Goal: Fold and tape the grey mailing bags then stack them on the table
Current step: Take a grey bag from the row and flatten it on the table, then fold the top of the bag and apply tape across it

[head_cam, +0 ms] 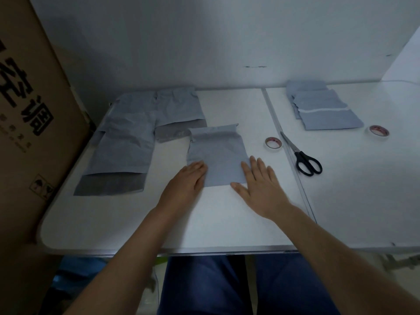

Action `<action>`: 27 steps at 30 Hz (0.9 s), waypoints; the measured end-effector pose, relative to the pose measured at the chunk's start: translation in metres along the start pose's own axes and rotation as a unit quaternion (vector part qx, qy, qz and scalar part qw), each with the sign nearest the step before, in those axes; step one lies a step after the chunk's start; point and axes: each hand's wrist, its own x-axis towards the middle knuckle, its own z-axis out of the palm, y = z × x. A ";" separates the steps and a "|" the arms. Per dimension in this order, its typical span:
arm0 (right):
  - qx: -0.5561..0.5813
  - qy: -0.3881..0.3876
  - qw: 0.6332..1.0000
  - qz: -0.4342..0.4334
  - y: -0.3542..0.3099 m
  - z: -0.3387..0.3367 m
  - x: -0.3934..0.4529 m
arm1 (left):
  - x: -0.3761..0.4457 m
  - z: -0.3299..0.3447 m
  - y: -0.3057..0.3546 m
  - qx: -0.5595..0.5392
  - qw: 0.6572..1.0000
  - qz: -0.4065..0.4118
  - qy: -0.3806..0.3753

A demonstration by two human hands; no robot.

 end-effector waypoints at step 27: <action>0.743 -0.065 0.665 0.042 0.026 -0.081 0.047 | 0.090 -0.025 0.069 -0.259 0.962 -0.081 0.017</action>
